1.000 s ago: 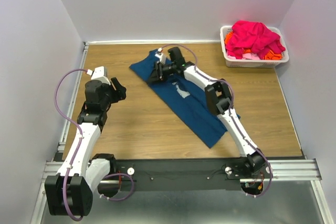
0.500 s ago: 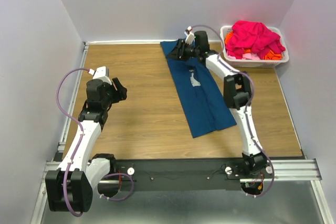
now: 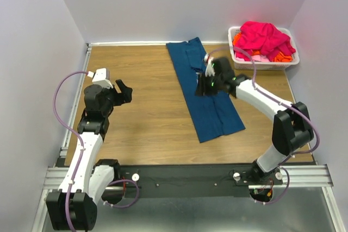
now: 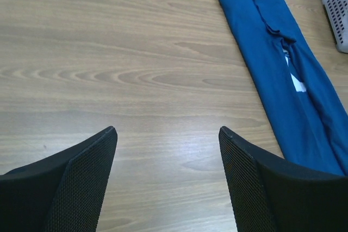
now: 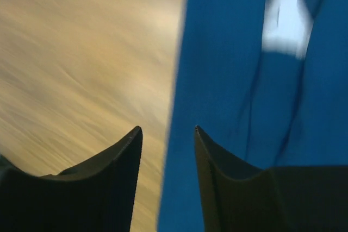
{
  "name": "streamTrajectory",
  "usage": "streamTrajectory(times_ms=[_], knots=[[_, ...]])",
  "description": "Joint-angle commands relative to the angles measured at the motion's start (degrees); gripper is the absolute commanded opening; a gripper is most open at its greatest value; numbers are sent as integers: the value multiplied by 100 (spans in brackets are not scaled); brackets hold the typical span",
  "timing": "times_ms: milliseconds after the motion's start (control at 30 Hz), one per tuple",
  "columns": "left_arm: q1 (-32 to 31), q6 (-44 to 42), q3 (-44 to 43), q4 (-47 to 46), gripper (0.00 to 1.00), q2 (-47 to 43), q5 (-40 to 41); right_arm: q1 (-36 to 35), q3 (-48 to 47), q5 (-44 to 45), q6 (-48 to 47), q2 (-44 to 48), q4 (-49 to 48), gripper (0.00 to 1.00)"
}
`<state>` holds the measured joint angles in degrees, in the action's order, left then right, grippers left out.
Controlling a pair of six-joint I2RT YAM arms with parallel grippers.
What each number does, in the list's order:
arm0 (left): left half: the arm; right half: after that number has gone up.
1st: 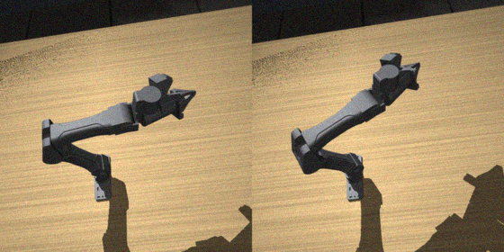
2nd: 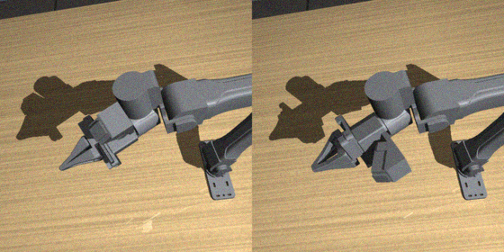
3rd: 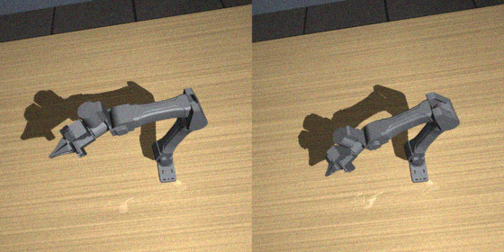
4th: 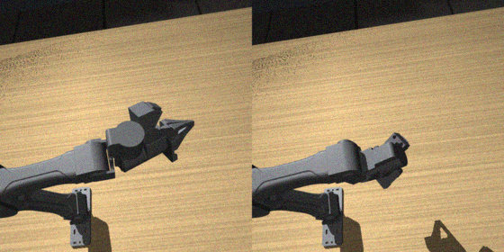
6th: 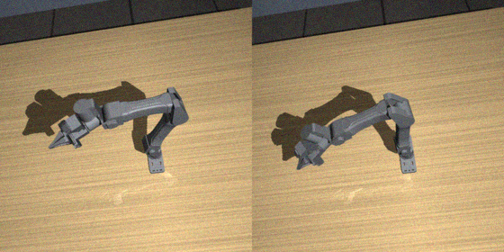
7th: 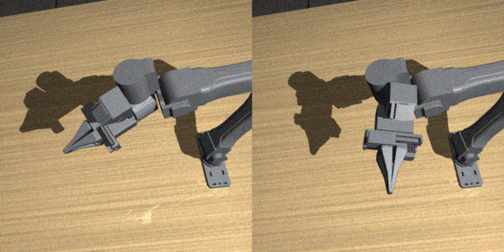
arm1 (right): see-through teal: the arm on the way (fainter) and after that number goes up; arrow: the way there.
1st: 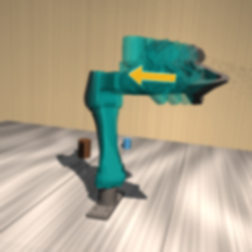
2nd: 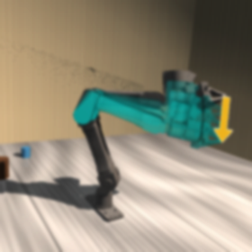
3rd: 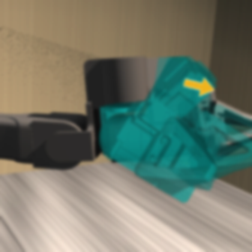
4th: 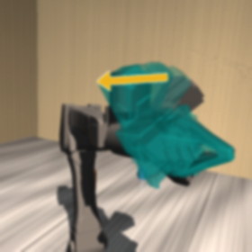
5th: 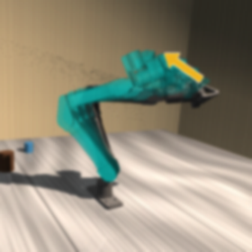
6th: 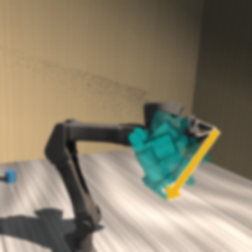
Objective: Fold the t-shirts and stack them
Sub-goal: Fold the tshirt
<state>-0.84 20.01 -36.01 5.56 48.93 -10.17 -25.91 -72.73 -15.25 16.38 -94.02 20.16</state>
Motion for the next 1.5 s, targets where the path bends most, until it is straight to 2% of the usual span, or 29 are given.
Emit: streamTrajectory(times_ms=[0,33,167,333,433,667,833,900,933,1000,1033,1167,1200,1267,1300,1400,1467], knots=[[31,20,6,-143,86,-234,-108,-695,1049,1067,-162,348,1464,45],[31,47,-11,-126,90,-252,-90,-809,1181,1146,-92,401,1508,44],[31,82,41,-143,94,-375,112,-1275,1621,1252,225,420,1535,34],[31,82,85,-161,98,-498,95,-1794,1630,1454,602,-37,1526,34],[31,56,94,-152,98,-498,-2,-2066,1508,1481,769,-641,1508,33],[31,47,103,-82,98,-586,-28,-2857,393,972,823,-1758,1499,33],[-65,170,24,198,98,-577,-327,-3051,-566,813,928,-2094,1508,34],[-188,231,-29,348,98,-577,-380,-3078,-821,813,963,-1998,1517,37],[-423,266,-38,497,98,-586,-345,-3069,-831,856,1042,-1771,1517,38],[-784,477,-55,647,98,-612,-82,-3043,-656,1294,1243,-1402,1578,49],[-1212,617,-55,778,97,-595,32,-2990,-542,1461,1306,-974,1622,52],[-2331,1346,85,859,94,-297,235,-2376,555,1972,1587,241,1772,54],[-2533,1583,85,902,94,-61,314,-2044,1037,2129,1596,496,1798,56],[-3146,1707,-28,1016,94,239,489,-1647,1549,2114,1561,866,1877,56],[-3333,1751,-107,1261,94,571,760,-1297,1995,1983,1509,1181,1877,56],[-3738,1735,-485,1622,92,1353,973,-899,2508,1798,1526,1464,1895,56],[-3888,1682,-678,1834,84,1671,973,-863,2842,1788,1648,1579,1912,56]])
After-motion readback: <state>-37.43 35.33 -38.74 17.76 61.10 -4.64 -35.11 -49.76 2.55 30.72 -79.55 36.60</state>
